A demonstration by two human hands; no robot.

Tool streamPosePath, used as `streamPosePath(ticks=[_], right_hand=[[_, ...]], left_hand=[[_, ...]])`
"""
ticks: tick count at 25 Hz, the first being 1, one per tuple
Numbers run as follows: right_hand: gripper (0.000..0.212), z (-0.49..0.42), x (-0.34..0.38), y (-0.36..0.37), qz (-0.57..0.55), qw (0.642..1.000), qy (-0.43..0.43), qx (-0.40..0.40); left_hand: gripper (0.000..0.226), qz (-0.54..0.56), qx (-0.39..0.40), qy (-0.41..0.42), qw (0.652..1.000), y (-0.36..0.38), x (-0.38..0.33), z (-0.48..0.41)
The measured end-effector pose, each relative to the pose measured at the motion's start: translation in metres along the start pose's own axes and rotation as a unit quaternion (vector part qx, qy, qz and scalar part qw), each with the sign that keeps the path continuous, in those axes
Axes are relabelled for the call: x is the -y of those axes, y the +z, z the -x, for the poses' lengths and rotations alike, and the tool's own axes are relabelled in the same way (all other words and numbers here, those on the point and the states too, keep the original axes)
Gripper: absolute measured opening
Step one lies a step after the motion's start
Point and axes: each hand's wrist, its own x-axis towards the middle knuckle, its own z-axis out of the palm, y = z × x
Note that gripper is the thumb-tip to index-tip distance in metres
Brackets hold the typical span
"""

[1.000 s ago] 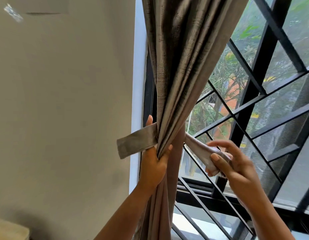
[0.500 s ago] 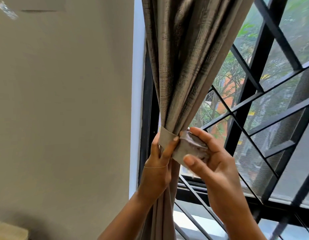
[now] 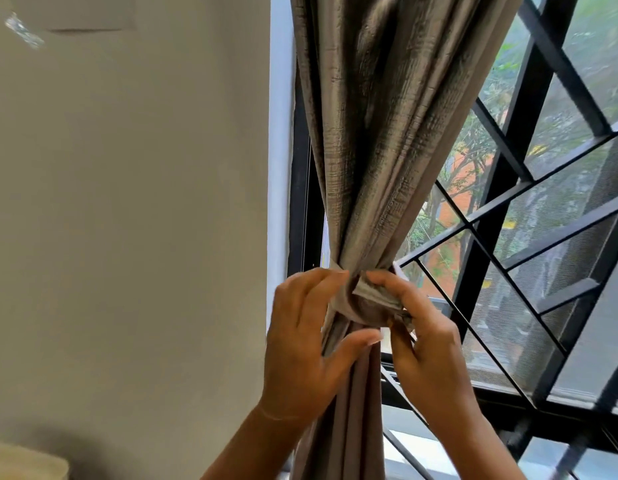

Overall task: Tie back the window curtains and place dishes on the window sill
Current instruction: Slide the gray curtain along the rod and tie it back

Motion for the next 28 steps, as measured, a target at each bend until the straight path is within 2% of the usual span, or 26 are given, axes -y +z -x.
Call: streamPosePath(ticks=[4, 7, 11, 14, 16, 19, 21, 26, 28], right_hand=[[0.068, -0.003, 0.002, -0.001, -0.026, 1.0, 0.0, 0.007], [0.07, -0.005, 0.002, -0.005, -0.041, 0.999, -0.007, 0.014], [0.071, -0.001, -0.005, -0.009, -0.055, 0.998, -0.007, 0.013], [0.068, 0.009, -0.016, -0.018, -0.09, 0.995, 0.035, -0.034], [0.054, 0.015, -0.019, -0.025, -0.081, 0.995, 0.035, -0.048], [0.032, 0.017, -0.016, -0.032, 0.005, 0.995, -0.054, -0.081], [0.017, 0.01, -0.013, -0.036, 0.043, 0.985, -0.133, -0.097], [0.018, -0.036, -0.008, -0.037, 0.063, 0.957, -0.258, -0.117], [0.02, -0.049, -0.008, -0.026, 0.038, 0.957, -0.261, -0.121]], left_hand=[[0.043, -0.094, 0.084, 0.084, 0.988, -0.001, -0.009, -0.031], [0.033, -0.137, 0.067, 0.156, 0.976, -0.002, -0.005, -0.039], [0.051, -0.114, 0.063, 0.182, 0.975, 0.0, -0.008, -0.044], [0.032, -0.094, 0.113, 0.121, 0.982, -0.001, -0.008, -0.042], [0.031, -0.053, 0.146, 0.053, 0.986, -0.002, -0.008, -0.041], [0.039, 0.009, 0.163, -0.026, 0.986, 0.0, -0.009, -0.038], [0.035, 0.019, 0.155, -0.038, 0.987, 0.0, -0.009, -0.035], [0.016, 0.041, 0.141, -0.076, 0.986, -0.002, -0.009, -0.03], [0.013, 0.072, 0.131, -0.1, 0.984, -0.003, -0.011, -0.028]])
